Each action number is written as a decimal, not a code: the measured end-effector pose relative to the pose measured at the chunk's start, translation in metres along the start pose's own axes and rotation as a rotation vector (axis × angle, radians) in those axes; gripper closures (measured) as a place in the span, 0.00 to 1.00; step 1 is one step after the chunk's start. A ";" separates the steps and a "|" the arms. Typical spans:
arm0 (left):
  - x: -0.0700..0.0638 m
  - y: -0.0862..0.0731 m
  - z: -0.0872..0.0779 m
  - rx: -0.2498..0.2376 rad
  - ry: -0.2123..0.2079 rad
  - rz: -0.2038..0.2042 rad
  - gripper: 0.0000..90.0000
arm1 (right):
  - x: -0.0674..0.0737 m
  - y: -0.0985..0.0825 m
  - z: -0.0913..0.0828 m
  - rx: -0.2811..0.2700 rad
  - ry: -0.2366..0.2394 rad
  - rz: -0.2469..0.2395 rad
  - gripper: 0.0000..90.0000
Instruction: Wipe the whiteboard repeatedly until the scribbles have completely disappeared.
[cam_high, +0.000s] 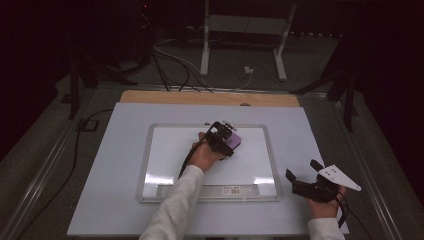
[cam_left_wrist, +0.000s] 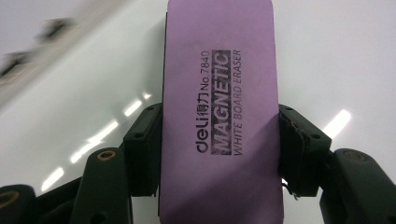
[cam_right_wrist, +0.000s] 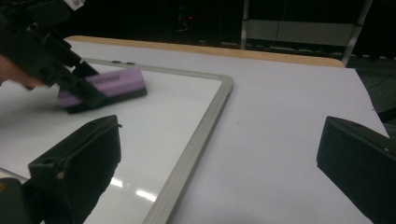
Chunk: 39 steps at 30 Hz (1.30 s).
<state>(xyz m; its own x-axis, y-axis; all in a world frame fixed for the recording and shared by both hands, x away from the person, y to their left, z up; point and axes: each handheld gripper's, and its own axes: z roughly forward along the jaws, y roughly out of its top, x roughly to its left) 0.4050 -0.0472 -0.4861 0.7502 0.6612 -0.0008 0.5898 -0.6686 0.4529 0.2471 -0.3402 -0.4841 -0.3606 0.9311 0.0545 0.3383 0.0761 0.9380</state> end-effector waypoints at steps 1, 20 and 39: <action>-0.006 -0.002 -0.001 0.000 -0.005 0.014 0.47 | 0.000 0.000 0.000 -0.001 0.001 0.001 0.00; 0.022 -0.102 -0.050 -0.068 0.060 -0.159 0.46 | 0.001 0.000 0.001 0.007 -0.001 0.002 0.00; 0.034 -0.171 -0.083 -0.180 0.066 -0.397 0.46 | 0.004 0.000 0.004 0.009 0.006 -0.008 0.00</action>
<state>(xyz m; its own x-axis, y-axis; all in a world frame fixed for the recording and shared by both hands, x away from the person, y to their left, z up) 0.3049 0.1180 -0.4896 0.4520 0.8791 -0.1514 0.7626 -0.2927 0.5769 0.2492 -0.3351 -0.4848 -0.3683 0.9284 0.0491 0.3431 0.0867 0.9353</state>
